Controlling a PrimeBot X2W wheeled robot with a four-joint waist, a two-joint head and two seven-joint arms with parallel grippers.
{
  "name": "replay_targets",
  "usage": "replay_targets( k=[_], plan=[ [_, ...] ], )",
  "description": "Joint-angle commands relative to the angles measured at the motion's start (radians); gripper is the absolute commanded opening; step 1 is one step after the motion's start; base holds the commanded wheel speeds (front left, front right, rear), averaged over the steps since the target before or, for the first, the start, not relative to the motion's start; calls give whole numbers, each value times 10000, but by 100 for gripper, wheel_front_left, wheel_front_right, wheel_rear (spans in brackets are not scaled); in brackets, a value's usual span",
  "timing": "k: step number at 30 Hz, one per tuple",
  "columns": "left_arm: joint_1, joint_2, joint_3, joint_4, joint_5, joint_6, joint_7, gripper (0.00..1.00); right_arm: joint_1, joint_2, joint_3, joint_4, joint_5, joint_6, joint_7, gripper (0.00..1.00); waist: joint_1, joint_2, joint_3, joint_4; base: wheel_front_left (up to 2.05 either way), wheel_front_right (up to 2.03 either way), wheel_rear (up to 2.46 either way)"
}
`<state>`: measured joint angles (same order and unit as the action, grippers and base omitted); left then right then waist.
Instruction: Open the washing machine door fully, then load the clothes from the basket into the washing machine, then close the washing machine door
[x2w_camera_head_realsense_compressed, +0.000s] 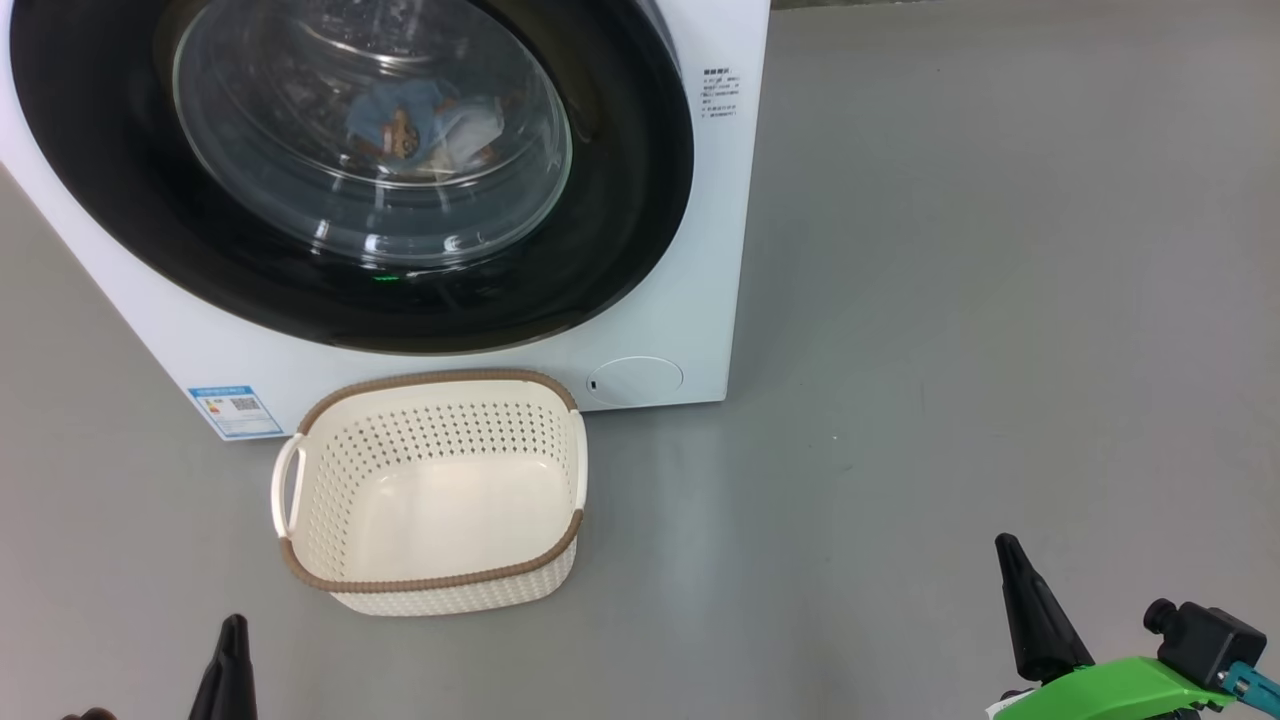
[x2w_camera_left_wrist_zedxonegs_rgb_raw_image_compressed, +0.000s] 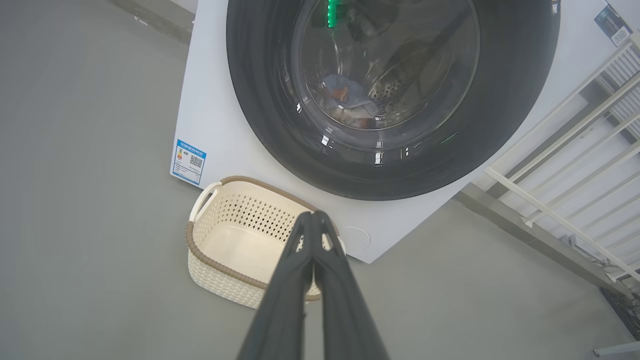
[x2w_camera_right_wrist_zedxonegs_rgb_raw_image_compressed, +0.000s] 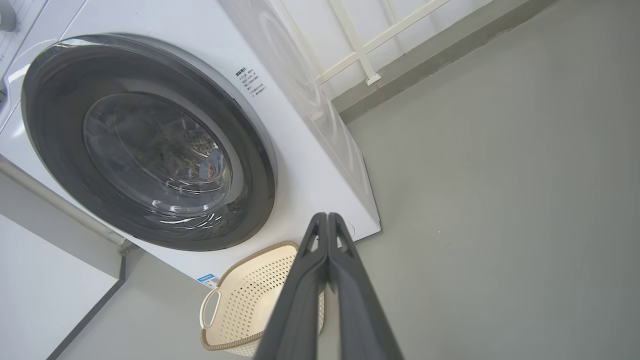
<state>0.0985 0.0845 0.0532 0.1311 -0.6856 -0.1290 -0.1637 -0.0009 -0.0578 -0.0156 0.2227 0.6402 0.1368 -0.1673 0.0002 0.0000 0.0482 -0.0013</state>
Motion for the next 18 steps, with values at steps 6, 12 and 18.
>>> replay_targets(
  k=[6, 12, 18],
  plan=[
    [-513, 137, 138, -83, -808, -7, 222, 0, -445, -116, -18, -183, 883, -21, 165, 0, -1, 0, -31, 1, 0, 0, 0],
    [-624, 122, 145, 4, -1452, -8, 387, 0, -487, -131, -48, -155, 1567, -24, 327, 0, -1, 0, -62, 2, 0, 0, 0],
    [-754, 101, 156, 107, -2197, -9, 583, 0, -537, -146, -87, -124, 2356, -28, 518, 0, -1, 0, -98, 3, 0, 0, 0]
  ],
)
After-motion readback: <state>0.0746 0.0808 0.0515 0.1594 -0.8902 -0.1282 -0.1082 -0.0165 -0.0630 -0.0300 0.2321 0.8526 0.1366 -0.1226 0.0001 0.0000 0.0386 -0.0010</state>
